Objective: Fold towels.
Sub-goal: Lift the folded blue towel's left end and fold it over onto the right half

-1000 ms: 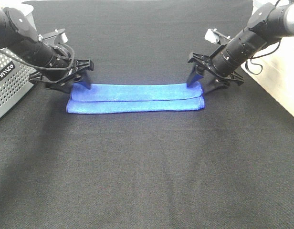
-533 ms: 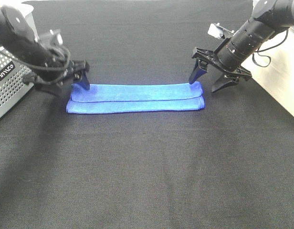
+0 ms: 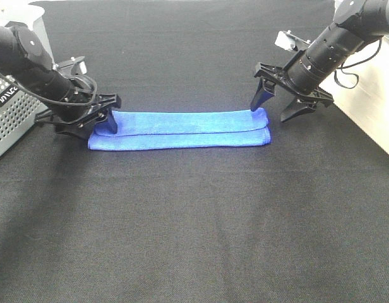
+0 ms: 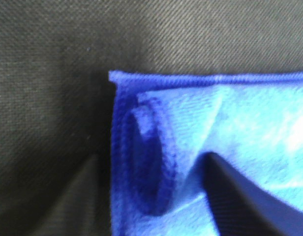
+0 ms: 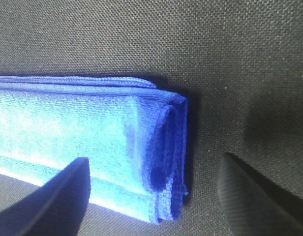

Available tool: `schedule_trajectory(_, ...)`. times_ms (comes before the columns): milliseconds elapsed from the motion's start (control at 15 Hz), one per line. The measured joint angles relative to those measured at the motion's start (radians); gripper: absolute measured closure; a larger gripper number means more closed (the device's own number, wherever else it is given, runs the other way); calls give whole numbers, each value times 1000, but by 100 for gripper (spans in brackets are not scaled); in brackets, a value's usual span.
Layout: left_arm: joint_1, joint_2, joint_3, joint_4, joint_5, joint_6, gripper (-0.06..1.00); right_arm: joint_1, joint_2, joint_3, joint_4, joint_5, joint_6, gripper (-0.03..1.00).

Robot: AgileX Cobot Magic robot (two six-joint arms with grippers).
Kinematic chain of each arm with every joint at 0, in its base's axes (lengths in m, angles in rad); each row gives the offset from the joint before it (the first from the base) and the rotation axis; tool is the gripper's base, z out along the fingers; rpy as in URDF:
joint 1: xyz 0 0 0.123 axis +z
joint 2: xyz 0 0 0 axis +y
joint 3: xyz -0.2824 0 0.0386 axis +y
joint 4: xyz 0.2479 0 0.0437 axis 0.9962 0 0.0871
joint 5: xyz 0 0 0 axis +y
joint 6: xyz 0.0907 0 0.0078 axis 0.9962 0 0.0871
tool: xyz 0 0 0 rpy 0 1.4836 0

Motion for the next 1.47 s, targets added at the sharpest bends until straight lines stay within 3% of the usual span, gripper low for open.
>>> schedule_trajectory(400,0,15,-6,-75,-15,59,40,0,0,0,0,-2,0,28)
schedule_trajectory(467,0,21,-8,-84,-18,69,50,0,0,0,0,-2,0,28)
schedule_trajectory(600,0,25,-8,-93,-19,74,82,0,0,0,0,-2,0,28)
schedule_trajectory(667,0,25,-8,-94,-19,79,88,0,0,0,0,-3,0,28)
schedule_trajectory(867,7,12,-8,-76,-5,78,88,0,0,0,0,-3,0,28)
schedule_trajectory(1067,42,-68,-14,64,85,24,88,0,-6,0,2,4,5,28)
schedule_trajectory(1200,56,-135,-72,185,200,-43,88,0,-18,0,2,31,20,28)
schedule_trajectory(1333,38,-172,-150,201,303,-71,88,0,-43,0,1,46,25,28)
schedule_trajectory(1467,-36,-183,-273,206,419,-136,88,0,-97,0,0,56,25,28)
